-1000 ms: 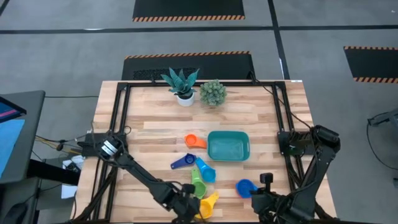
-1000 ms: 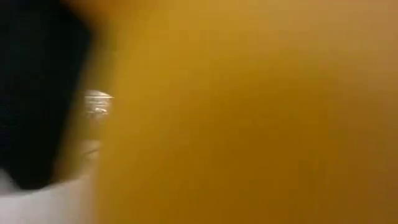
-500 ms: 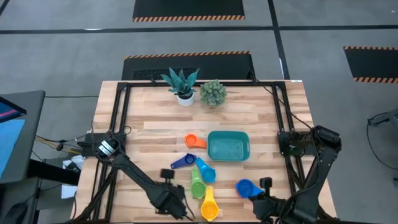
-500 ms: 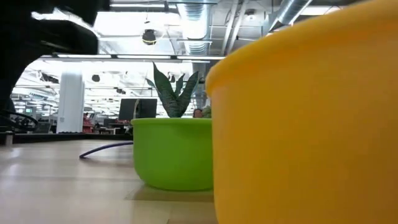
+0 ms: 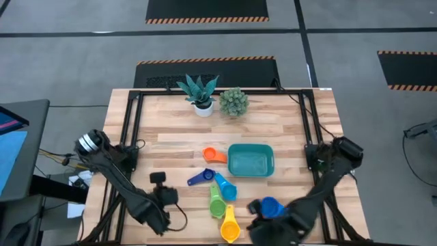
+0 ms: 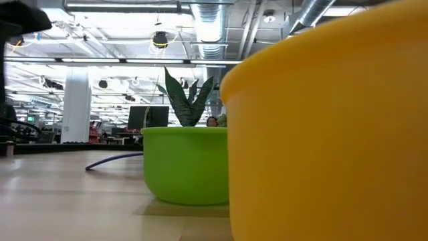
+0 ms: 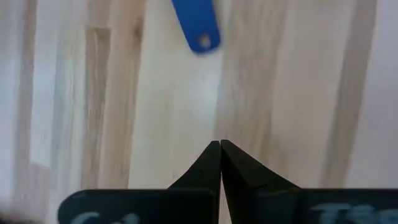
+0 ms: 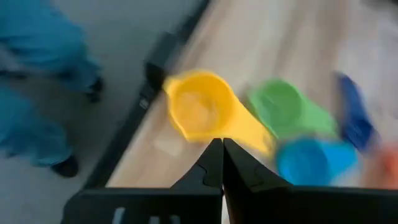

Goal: Nest measuring cups in basket
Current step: Stack the yellow measuring cup on top of the blue measuring cup

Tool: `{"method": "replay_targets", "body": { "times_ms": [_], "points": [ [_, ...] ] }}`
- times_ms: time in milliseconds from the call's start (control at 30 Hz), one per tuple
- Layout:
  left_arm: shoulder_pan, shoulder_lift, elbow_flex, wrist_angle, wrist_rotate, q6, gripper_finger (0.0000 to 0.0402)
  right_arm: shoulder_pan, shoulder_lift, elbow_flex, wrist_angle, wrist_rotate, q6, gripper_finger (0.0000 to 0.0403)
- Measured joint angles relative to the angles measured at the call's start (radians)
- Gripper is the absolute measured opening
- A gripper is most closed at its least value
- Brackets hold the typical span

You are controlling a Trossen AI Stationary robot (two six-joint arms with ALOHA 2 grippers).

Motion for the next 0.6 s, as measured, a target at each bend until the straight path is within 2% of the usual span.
{"method": "replay_targets", "body": {
  "times_ms": [67,167,367,600],
  "points": [
    [0.001,-0.047,-0.068,0.068,-0.039,-0.011,0.0,-0.038,0.045,0.006,0.031,-0.093,-0.088,0.0016],
    [0.008,-0.093,-0.136,0.111,-0.051,-0.012,0.0,-0.089,0.105,0.047,0.017,-0.171,-0.15,0.0023],
    [0.008,-0.109,-0.165,0.136,-0.062,-0.01,0.0,-0.127,0.127,0.134,-0.033,-0.195,-0.252,0.0036],
    [0.008,-0.105,-0.171,0.166,-0.064,-0.011,0.0,-0.126,0.132,0.143,-0.036,-0.32,-0.475,0.0052]
  ]
}}
